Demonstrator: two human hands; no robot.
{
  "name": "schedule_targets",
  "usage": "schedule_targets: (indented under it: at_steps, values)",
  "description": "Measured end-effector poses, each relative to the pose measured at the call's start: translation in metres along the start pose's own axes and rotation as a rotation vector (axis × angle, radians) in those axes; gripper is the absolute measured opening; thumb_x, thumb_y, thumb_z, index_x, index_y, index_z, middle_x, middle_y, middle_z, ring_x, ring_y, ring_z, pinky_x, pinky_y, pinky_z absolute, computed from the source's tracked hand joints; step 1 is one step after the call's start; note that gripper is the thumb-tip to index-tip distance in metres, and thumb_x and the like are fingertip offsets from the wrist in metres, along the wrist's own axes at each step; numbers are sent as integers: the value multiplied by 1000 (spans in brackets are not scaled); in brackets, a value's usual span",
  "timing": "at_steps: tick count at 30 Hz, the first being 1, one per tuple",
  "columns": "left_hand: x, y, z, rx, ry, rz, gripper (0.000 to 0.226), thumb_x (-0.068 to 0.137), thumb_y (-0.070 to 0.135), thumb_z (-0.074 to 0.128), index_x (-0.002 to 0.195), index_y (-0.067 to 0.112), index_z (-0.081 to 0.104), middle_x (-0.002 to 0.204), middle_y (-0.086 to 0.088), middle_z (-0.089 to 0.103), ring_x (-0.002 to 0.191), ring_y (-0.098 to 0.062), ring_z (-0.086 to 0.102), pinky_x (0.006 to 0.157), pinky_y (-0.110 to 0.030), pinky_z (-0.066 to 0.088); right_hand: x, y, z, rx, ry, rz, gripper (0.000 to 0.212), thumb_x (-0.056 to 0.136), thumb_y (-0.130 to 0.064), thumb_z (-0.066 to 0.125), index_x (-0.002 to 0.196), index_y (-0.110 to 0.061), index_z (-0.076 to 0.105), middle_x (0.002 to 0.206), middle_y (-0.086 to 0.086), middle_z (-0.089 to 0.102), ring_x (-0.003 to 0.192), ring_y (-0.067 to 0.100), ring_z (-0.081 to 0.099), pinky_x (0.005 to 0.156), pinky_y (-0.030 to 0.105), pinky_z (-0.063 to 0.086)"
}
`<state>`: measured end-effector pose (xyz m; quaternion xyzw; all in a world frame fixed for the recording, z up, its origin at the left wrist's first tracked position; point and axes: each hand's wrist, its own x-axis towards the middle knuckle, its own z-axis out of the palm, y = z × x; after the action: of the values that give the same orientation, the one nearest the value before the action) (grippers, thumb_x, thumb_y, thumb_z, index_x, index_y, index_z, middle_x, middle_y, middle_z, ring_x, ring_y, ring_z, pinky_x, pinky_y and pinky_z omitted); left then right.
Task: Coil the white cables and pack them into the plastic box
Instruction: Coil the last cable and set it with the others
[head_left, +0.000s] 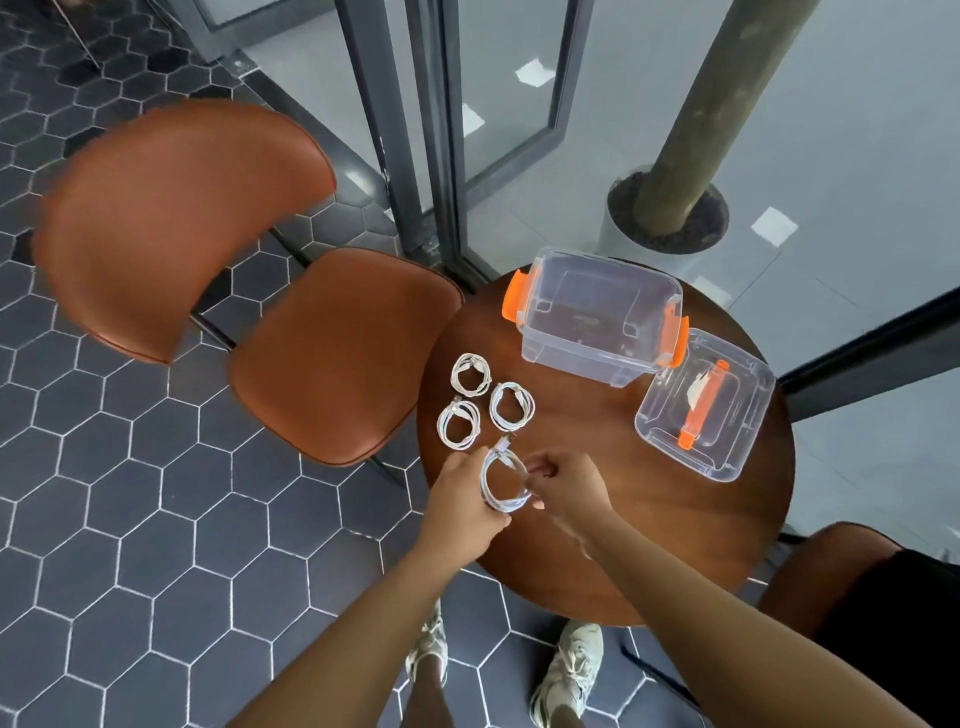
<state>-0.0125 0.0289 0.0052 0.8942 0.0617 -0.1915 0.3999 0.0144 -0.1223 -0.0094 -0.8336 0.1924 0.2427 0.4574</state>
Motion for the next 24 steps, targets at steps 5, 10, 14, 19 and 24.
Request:
schedule_targets:
  at_steps: [5,10,14,19,24]
  values:
    - [28,-19,14,76,48,10,66,73,17,82,134,19,57,120,-3,58,112,-19,59,95,-25,46,24,5,13,-17,10,30,8,86,-18,70,83,-25,72,72,-6,74,66,15,73,55,25,54]
    - [47,-36,33,101,59,-13,62,73,17,80,131,20,58,118,-3,59,111,-20,60,93,-28,47,44,17,24,-34,12,62,11,85,-16,67,88,-24,74,77,-7,74,72,14,71,57,24,50]
    - [55,-45,46,89,73,-19,62,74,16,80,131,21,58,118,-2,56,108,-17,59,94,-25,48,56,25,29,-39,23,61,14,85,-14,66,92,-22,75,80,-7,73,75,13,69,58,22,50]
    - [62,-51,57,112,99,-29,57,73,14,79,126,21,60,113,-1,53,97,-19,63,87,-28,51,66,33,34,-52,24,66,20,84,-10,63,93,-21,76,80,-7,72,73,13,68,55,22,49]
    - [69,-57,65,163,106,-52,59,75,13,78,128,22,56,114,0,51,94,-20,65,84,-31,54,76,39,39,-61,27,51,21,84,-12,63,99,-21,75,85,-10,71,81,11,67,60,19,46]
